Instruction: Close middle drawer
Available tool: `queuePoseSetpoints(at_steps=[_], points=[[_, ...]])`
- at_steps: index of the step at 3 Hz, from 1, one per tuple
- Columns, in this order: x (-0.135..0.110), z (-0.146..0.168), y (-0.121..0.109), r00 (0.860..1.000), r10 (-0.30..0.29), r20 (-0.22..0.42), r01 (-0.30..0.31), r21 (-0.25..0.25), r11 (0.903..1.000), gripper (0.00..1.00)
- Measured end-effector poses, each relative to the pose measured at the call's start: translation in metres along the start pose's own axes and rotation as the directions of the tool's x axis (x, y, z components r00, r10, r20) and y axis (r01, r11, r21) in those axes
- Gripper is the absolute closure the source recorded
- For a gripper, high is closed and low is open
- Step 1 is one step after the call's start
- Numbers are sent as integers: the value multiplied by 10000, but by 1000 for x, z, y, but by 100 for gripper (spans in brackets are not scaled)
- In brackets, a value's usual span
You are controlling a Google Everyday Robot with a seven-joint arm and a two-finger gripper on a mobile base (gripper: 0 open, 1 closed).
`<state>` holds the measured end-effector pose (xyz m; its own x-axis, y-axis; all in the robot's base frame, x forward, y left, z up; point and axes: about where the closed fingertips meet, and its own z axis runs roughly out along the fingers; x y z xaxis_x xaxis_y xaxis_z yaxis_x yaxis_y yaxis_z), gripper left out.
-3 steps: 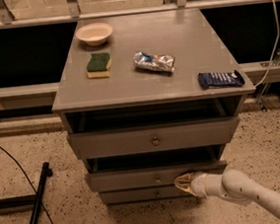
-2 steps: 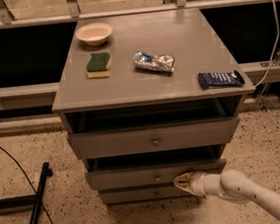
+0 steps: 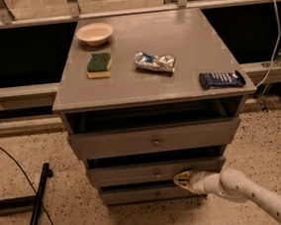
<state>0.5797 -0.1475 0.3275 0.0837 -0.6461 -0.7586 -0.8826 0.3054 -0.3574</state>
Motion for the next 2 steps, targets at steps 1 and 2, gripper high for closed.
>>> queuePoseSetpoints(at_steps=[1, 2], points=[[-2, 3, -9, 9998, -93, 195, 91, 75, 9999, 100], [-5, -1, -3, 9992, -247, 300, 247, 17, 9997, 100]])
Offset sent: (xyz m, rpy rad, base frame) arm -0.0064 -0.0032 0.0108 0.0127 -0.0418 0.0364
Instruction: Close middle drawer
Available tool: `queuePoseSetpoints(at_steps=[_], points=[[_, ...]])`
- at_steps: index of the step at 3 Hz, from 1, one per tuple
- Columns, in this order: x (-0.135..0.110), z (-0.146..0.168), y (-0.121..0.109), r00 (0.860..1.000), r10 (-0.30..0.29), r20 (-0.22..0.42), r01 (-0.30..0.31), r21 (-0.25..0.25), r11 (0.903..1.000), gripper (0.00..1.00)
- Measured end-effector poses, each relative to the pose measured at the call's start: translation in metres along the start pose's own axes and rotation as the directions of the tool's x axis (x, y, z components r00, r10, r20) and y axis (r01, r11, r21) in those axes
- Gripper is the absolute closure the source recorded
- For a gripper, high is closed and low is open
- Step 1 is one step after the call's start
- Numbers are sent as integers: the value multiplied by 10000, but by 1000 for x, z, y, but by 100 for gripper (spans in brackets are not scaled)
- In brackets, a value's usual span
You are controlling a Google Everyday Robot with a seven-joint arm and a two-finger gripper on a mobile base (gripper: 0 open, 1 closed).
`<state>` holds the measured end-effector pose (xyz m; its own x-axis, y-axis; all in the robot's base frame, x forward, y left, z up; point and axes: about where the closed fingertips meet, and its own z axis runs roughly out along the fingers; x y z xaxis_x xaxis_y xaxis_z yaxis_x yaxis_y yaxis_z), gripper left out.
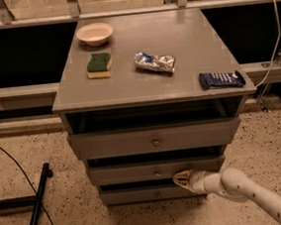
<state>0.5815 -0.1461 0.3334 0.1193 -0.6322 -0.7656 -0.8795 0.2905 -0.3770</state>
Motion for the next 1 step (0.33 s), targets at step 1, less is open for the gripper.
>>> queuePoseSetpoints(at_steps=[1], points=[[-17, -27, 20, 9989, -396, 255, 393, 118, 9992, 100]])
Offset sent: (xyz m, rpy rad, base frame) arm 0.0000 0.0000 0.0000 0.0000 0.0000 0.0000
